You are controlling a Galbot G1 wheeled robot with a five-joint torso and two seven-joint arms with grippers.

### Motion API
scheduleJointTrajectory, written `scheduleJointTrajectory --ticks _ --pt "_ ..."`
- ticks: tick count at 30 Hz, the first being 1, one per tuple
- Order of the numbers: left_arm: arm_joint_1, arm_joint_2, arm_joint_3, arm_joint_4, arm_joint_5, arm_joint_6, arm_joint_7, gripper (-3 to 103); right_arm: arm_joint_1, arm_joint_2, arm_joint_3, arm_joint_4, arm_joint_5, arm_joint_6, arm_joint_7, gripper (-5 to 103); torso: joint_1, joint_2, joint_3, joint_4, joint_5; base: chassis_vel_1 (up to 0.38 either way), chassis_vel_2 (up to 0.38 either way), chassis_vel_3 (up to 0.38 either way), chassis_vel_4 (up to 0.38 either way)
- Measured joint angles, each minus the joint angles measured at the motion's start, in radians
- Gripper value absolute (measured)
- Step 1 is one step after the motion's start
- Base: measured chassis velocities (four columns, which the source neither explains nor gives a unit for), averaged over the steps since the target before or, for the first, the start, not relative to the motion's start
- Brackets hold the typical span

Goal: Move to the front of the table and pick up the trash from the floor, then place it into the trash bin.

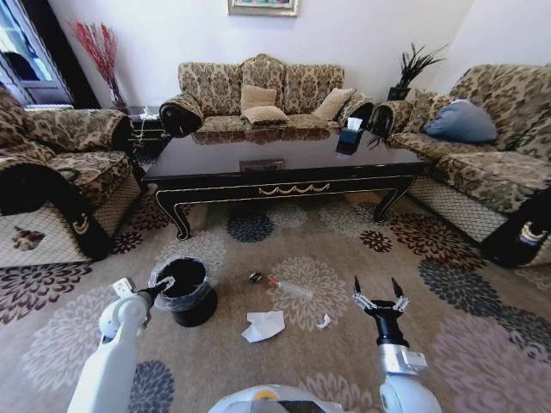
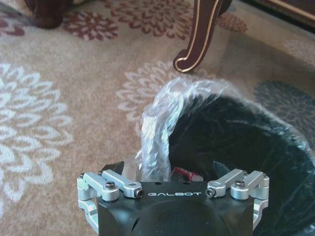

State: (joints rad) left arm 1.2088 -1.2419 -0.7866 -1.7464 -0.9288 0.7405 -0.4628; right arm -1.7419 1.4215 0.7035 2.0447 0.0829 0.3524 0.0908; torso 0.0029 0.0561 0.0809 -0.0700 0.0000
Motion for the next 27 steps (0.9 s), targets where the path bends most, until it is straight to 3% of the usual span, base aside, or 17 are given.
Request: scheduleJointTrajectory --ticks 11,13,16,21,26,27 --pt "-0.046 -0.005 0.016 0.096 0.033 -0.005 0.024 101 -0.004 -0.001 -0.008 0.001 -0.006 0.000 0.002 100 0.000 0.000 0.000 0.0000 0.0006 0.000 0.000 0.000 0.000" --pt "-0.045 -0.006 0.016 0.097 0.042 -0.008 0.027 97 -0.003 -0.003 -0.008 0.001 -0.006 0.000 0.002 100 0.000 0.000 0.000 0.0000 0.0006 0.000 0.000 0.000 0.000" --pt "-0.032 -0.007 0.012 0.089 0.065 -0.013 0.035 81 -0.005 -0.007 -0.008 0.001 -0.006 0.002 0.002 100 0.000 0.000 0.000 -0.0003 0.0002 0.000 0.000 0.000 0.000" --pt "-0.018 -0.007 0.008 0.076 0.068 -0.012 0.035 69 -0.006 -0.007 -0.007 0.001 -0.006 0.006 0.002 100 0.000 0.000 0.000 -0.0002 -0.0003 0.000 0.000 0.000 0.000" --pt "0.005 0.000 -0.006 0.046 0.072 -0.006 0.034 47 -0.005 -0.006 -0.013 0.001 -0.006 0.008 0.002 100 0.000 0.000 0.000 -0.0004 -0.0001 0.000 0.000 0.000 0.000" --pt "0.005 0.000 -0.006 0.046 0.072 -0.006 0.034 47 -0.005 -0.006 -0.013 0.001 -0.006 0.008 0.002 100 0.000 0.000 0.000 -0.0004 -0.0001 0.000 0.000 0.000 0.000"
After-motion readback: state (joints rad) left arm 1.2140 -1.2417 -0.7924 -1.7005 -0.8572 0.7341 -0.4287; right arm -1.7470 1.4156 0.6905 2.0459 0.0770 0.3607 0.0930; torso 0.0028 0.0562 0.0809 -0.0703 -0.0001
